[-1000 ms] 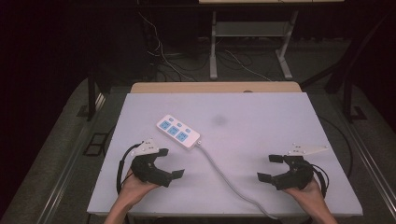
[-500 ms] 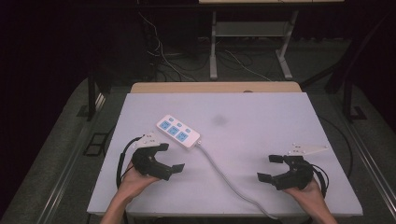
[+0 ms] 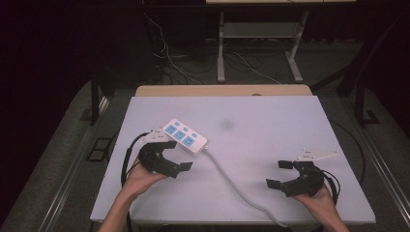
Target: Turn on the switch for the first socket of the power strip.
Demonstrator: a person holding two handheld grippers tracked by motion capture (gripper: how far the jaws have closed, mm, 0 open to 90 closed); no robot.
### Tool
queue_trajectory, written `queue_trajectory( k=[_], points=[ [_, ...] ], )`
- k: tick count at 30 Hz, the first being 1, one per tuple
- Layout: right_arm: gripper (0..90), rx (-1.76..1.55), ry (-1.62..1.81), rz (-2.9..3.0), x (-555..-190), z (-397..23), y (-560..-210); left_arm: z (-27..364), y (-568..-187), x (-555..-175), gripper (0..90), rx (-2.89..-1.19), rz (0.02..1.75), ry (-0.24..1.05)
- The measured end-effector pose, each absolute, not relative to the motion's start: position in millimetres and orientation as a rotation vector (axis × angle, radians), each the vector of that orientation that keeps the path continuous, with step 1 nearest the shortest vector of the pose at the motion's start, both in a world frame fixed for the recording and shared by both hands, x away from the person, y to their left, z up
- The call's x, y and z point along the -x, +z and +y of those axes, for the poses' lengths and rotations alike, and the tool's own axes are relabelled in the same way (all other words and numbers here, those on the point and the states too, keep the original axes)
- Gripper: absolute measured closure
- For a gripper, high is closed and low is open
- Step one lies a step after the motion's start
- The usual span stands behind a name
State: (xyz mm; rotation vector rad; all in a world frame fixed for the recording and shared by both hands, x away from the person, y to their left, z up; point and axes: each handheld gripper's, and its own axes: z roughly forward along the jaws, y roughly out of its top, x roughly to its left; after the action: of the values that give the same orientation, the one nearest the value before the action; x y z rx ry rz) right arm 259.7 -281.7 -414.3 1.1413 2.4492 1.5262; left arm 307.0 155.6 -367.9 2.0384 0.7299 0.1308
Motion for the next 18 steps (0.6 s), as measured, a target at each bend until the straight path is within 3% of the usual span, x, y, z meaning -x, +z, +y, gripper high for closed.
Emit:
queue_trajectory(
  k=[18],
  points=[
    [3.3,-1.138,1.528,2.452,-259,-282,-414,153,-355,-328,0.0,-2.067,0.730,0.148]
  ],
)
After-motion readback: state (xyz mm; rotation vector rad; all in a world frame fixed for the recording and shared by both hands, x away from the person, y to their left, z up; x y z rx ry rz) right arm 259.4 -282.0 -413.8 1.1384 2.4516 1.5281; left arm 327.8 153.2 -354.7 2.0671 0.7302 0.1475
